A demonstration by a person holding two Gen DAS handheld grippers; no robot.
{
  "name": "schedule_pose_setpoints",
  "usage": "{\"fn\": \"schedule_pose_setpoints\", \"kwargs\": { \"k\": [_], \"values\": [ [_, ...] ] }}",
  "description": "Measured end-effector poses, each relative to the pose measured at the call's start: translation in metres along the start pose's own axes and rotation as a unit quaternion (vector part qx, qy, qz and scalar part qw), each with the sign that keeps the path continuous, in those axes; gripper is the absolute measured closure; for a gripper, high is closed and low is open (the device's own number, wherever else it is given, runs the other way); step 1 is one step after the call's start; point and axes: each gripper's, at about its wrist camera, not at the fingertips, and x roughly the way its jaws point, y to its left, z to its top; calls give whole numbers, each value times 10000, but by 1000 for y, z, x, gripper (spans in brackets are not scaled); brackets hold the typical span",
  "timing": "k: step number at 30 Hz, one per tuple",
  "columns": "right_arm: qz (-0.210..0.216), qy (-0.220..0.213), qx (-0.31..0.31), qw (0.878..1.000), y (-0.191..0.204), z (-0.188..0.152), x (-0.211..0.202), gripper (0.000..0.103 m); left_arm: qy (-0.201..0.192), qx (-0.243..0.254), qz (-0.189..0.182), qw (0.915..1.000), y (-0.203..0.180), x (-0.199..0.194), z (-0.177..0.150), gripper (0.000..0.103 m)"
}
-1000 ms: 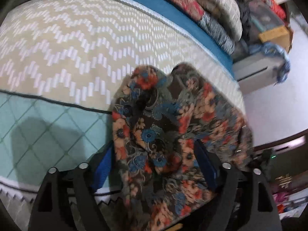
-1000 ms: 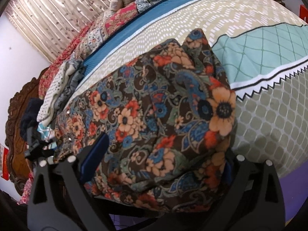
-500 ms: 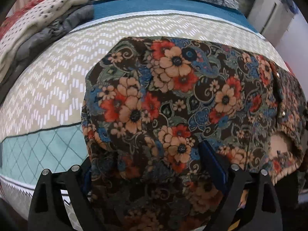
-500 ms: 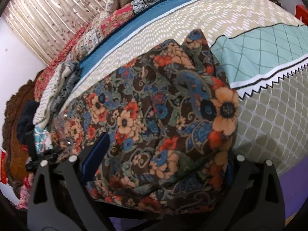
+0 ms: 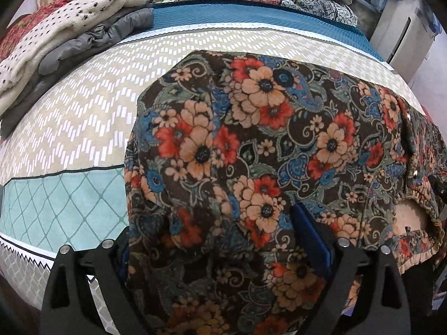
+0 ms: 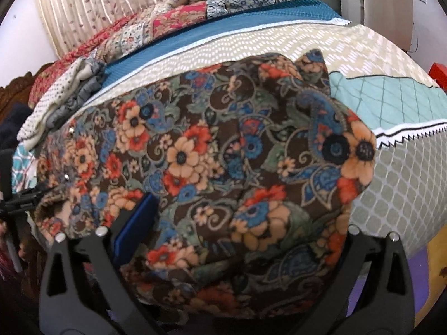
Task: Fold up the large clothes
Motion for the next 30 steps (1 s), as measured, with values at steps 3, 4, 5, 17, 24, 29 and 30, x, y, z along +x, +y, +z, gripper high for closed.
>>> {"fn": "schedule_pose_setpoints", "kwargs": {
  "k": [3,4,5,17,24,29,30],
  "values": [
    [-43,-19,-24,10000,2,-1,1,5,-15,2,-4,10000,4,-3,0,103],
    [-41,-22,-18,10000,2,-1,1,5,-15,3,-5,10000,6,-1,1,103],
    [-32,-37,-7,10000,1,-1,1,5,-16,6,-8,10000,6,-1,0,103],
    [-19,-55,8,10000,1,-3,0,5,-3,0,-32,10000,9,-3,-1,103],
    [-12,-50,14,10000,1,-3,0,5,-3,-12,-31,10000,7,-3,-1,103],
    [-14,-59,11,10000,1,-4,0,5,0,-28,-74,10000,9,-1,-2,103],
    [-15,-56,12,10000,1,-4,0,5,2,-24,-101,9999,9,-1,-2,103]
  ]
}}
